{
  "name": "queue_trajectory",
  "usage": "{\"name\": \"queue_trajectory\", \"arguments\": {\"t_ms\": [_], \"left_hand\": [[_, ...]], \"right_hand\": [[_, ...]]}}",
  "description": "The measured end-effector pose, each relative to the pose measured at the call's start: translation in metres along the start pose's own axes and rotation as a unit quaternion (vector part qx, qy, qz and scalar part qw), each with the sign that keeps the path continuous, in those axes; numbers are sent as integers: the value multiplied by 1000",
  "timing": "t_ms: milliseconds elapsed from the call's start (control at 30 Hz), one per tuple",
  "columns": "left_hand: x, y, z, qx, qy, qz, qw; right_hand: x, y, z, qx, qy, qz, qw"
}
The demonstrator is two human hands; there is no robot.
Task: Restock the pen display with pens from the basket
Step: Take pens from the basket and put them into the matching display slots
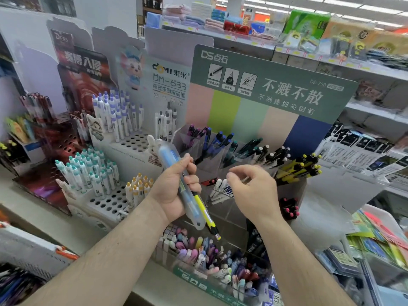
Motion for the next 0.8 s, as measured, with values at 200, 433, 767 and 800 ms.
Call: {"name": "queue_trajectory", "arguments": {"t_ms": [200,433,767,800], "left_hand": [[2,8,7,-33,35,-101,994],[-3,8,11,-49,67,-85,993],[-27,6,16,-51,-6,147,988],[-34,-4,14,-26,-36,179,983]], "right_hand": [[-19,-6,-30,-42,-222,59,972],[-3,-16,-37,12,-213,41,976],[70,15,-31,-44,58,231,970],[73,18,-31,-51,70,231,969]]}}
Point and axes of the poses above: each hand's wrist, its own z-axis towards the middle knuckle, its own x-axis out of the back of the hand, y = z × x, the point moved 7 cm from there along z, towards the middle knuckle, and after that the axes turned 3 degrees about -y, right-handed, at the moved point
